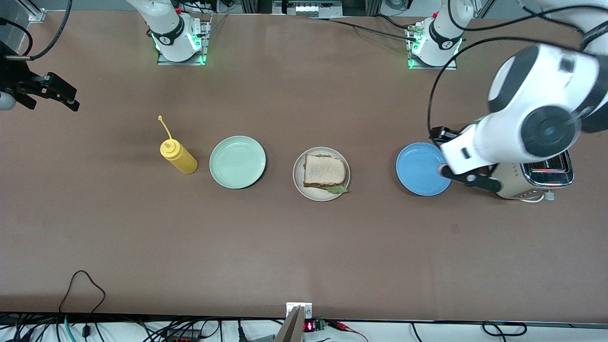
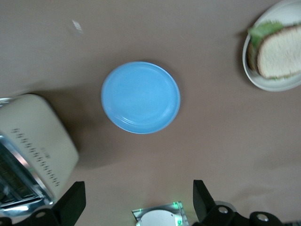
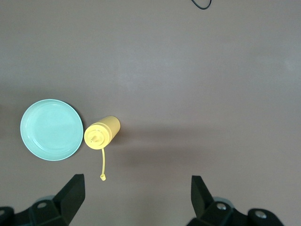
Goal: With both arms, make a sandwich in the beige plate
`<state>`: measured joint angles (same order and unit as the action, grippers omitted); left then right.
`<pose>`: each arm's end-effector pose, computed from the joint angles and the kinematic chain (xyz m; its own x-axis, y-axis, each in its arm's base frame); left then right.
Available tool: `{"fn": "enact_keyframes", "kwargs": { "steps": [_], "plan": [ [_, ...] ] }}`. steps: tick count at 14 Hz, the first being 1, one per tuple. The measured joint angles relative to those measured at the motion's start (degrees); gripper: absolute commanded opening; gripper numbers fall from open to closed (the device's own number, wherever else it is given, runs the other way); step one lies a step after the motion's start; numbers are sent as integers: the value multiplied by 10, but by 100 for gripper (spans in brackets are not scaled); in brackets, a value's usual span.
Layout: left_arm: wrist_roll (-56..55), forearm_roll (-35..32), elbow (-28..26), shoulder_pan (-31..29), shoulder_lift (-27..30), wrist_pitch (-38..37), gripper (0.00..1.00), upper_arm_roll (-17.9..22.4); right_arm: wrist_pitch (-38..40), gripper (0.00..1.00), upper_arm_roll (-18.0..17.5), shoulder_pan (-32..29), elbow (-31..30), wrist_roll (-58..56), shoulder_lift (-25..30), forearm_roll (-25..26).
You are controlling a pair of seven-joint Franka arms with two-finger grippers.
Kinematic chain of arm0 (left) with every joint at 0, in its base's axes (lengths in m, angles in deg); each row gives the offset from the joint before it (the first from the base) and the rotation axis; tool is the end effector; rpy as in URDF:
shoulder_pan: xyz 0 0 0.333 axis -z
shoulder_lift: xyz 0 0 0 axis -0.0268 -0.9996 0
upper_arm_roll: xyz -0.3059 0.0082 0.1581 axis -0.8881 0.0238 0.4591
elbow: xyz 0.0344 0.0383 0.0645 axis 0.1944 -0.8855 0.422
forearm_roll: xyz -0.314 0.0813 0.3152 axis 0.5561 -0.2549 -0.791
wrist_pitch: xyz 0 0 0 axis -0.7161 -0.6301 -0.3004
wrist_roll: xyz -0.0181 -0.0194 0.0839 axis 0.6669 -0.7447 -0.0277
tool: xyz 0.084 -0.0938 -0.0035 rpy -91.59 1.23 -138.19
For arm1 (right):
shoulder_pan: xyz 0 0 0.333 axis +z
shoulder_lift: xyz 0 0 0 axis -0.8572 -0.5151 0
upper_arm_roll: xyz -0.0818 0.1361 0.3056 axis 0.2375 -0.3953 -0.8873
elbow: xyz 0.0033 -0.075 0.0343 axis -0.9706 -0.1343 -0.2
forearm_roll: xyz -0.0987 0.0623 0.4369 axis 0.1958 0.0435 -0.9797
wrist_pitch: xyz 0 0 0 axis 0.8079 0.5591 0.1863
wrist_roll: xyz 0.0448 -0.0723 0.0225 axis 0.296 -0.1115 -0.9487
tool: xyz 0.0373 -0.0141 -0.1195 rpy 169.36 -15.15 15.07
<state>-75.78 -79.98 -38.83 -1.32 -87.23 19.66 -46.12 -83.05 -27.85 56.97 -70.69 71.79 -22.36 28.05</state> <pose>0.6875 -0.1587 0.5272 0.9164 -0.2412 -0.3195 -0.2563 -0.9666 -0.0055 0.5911 -0.0016 0.6308 0.9990 -0.0202 0.0387 -0.0215 -0.9992 0.0328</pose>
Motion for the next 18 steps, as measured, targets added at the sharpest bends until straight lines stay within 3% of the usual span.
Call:
{"fn": "enact_keyframes", "kwargs": {
  "steps": [2,4,9,18],
  "plan": [
    [0,31,-29,12,49,46,100,61,0,100,0,0,0,0,0,0],
    [2,44,-97,22,113,111,100,109,0,100,0,0,0,0,0,0],
    [2,47,-251,24,228,229,100,145,2,100,0,0,0,0,0,0],
    [1,48,-281,17,250,202,100,150,10,100,-1,9,0,0,17,-14]
  ]
}}
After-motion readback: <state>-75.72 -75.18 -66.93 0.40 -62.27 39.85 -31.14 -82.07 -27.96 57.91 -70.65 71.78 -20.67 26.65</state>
